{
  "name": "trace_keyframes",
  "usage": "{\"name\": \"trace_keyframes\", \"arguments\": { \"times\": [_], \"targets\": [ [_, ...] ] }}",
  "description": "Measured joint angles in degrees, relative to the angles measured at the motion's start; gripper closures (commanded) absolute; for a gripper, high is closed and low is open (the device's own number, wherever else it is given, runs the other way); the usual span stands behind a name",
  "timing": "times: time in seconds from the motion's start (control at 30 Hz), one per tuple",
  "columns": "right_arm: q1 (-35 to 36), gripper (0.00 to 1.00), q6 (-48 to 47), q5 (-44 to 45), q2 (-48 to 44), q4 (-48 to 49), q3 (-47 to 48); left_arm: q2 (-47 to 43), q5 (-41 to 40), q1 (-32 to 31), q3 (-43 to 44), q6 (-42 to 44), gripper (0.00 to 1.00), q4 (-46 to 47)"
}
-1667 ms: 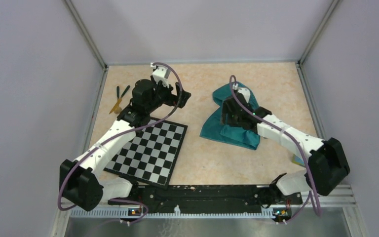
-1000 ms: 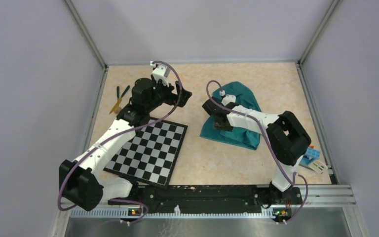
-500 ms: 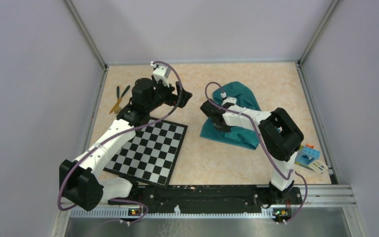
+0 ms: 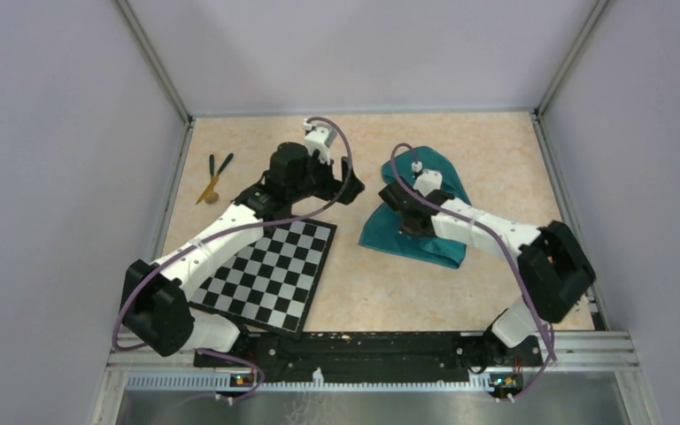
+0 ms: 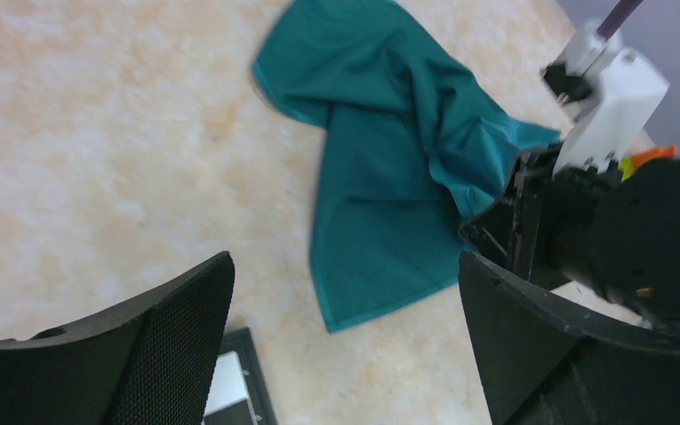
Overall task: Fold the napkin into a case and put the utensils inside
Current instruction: Pick up the crumpled napkin from the center of the board.
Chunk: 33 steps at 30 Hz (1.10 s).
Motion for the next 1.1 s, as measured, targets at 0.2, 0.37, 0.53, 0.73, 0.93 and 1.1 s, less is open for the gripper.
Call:
{"name": "trace_keyframes", "arguments": {
  "times": [0.2,0.37,0.53,0.73,0.93,1.1],
  "targets": [
    [-1.03,1.0,-7.98,-5.16,-12.98,6.88,-9.33,2.54,0.52,-4.57,-4.28,-7.1,0.02,-2.67],
    [-2.27,1.0,-12.48,-8.63,-21.0,11.89,-14.97,8.46,-4.35,-11.87,-7.65,-12.55,0.19,-6.27],
    [-4.68,1.0,-15.39,-10.23,-26.67,14.32,-17.9,19.19,-12.74,-18.23,-2.51,-17.44,0.28,-14.05],
    [-5.68,1.0,-16.48,-12.37,-30.36,16.65,-21.38,29.73,-23.15,-20.96,9.7,-24.28,0.33,-24.02],
    [-6.01,1.0,-16.85,-13.51,-30.99,17.35,-23.58,32.79,-28.68,-21.49,14.32,-27.69,0.38,-28.39],
    [-6.49,1.0,-17.03,-13.75,-32.22,17.33,-24.41,36.83,-30.01,-21.49,18.25,-28.57,0.44,-30.21]
  ]
}}
